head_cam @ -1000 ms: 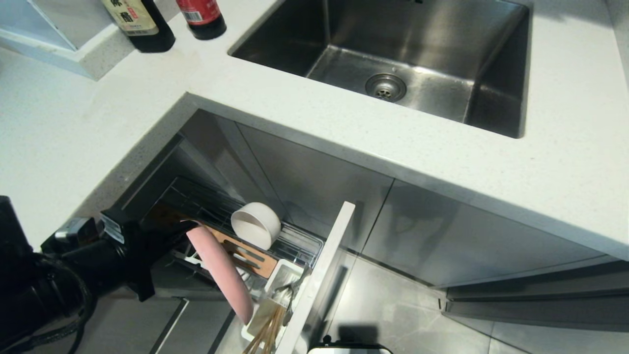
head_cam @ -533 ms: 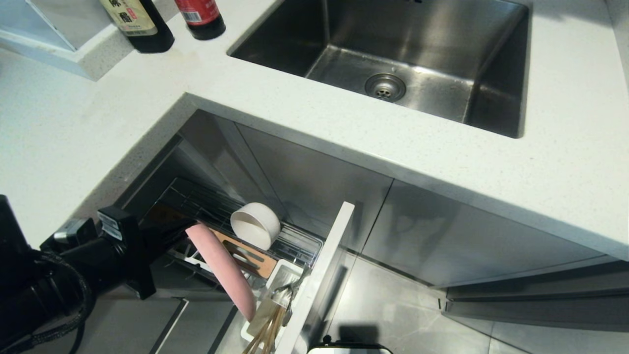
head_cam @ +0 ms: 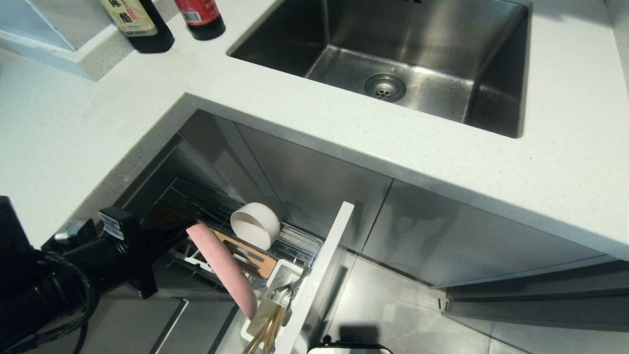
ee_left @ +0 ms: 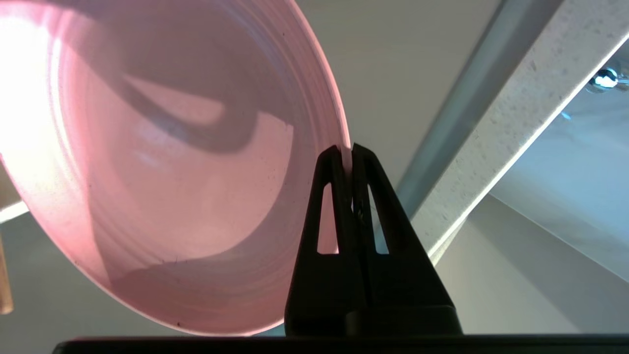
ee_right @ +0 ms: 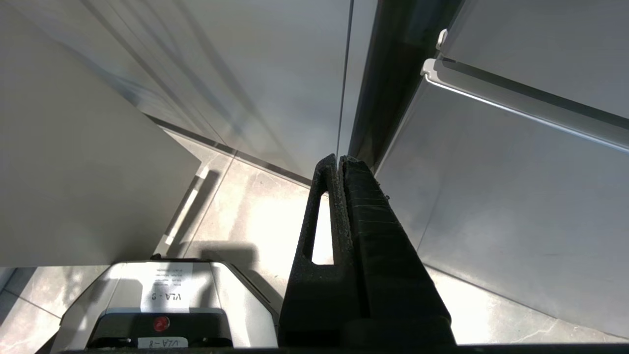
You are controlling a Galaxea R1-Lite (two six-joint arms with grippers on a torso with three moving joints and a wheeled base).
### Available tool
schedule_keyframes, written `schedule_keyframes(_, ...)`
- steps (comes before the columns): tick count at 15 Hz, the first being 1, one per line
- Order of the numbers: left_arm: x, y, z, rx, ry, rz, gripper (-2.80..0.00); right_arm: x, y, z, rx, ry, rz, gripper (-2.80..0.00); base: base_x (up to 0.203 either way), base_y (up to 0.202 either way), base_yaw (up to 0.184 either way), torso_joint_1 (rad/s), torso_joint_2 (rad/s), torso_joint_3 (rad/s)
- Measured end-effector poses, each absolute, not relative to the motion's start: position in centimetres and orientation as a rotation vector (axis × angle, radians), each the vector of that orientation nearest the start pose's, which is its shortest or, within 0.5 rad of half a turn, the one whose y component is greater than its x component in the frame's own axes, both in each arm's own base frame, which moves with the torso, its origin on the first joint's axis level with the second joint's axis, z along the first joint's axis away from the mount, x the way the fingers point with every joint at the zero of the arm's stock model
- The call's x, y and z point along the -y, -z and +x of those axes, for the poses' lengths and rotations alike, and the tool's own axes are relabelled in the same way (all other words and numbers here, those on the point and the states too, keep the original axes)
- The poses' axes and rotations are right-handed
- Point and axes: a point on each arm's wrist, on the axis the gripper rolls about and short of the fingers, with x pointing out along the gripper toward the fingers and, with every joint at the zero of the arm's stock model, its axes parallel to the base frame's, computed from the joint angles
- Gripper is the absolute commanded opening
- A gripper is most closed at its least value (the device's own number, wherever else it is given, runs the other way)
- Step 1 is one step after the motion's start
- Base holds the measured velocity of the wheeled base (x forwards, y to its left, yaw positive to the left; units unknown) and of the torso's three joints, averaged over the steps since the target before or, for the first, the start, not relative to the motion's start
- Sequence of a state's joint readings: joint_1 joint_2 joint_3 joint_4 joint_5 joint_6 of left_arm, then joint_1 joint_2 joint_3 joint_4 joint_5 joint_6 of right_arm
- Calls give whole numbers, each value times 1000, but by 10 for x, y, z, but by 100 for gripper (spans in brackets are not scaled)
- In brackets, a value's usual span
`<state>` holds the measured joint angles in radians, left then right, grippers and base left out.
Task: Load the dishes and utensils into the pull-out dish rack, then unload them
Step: Pick up the plate and place it in the cupboard
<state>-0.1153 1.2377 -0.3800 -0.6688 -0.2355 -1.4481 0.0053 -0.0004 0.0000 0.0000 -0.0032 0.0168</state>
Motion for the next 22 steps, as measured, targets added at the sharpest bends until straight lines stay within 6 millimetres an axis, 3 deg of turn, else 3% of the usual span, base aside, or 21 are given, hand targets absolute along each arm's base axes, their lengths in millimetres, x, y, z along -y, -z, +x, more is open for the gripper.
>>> schedule_keyframes(15,25,-159,189,-503,45,-1446,-280,0,-75,-23,0,-2,17,-280,0,0,0,0,0,0)
schedule_keyframes(22,27,-170,193,-422,144,-1432,-280,0,-75,-23,0,-2,17,-280,0,0,0,0,0,0)
